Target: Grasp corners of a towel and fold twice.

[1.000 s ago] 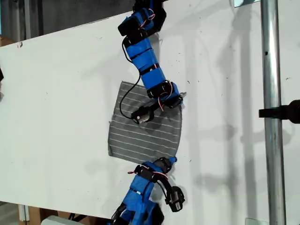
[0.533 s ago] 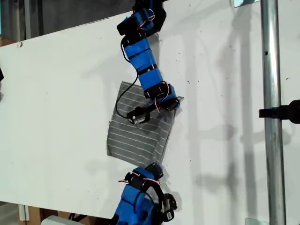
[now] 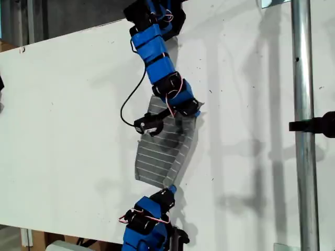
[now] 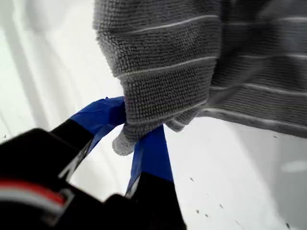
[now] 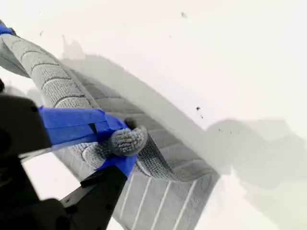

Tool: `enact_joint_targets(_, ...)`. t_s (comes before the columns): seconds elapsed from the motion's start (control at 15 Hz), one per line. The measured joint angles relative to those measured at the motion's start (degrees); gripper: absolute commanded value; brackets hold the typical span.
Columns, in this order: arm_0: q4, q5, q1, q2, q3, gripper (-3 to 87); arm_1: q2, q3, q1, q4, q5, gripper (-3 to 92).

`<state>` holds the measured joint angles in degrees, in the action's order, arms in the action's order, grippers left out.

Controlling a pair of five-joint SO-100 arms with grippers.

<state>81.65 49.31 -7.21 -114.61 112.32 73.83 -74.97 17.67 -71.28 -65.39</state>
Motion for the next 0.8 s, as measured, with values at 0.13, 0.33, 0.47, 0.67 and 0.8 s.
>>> enact_joint_targets(0.13, -1.85, -4.13, 12.22, 2.72, 0.88, -2.9, 3.08, -5.98, -9.32, -5.45, 0.97, -0.2)
enact_joint_targets(0.33, -7.47, -12.39, 30.76, 6.94, 0.7, -2.9, 7.38, -14.77, -22.41, -7.12, 4.75, -0.2)
enact_joint_targets(0.47, -9.67, -17.23, 39.29, 7.03, -1.58, -2.9, 12.39, -16.7, -30.85, -7.12, 9.32, -0.2)
enact_joint_targets(0.67, -10.2, -18.72, 42.19, 6.77, -4.83, -2.9, 20.92, -16.96, -37.97, -6.77, 18.19, -0.2)
enact_joint_targets(0.8, -11.25, -17.23, 40.87, 6.77, -4.57, -2.9, 23.03, -17.67, -37.09, -6.42, 20.04, -0.2)
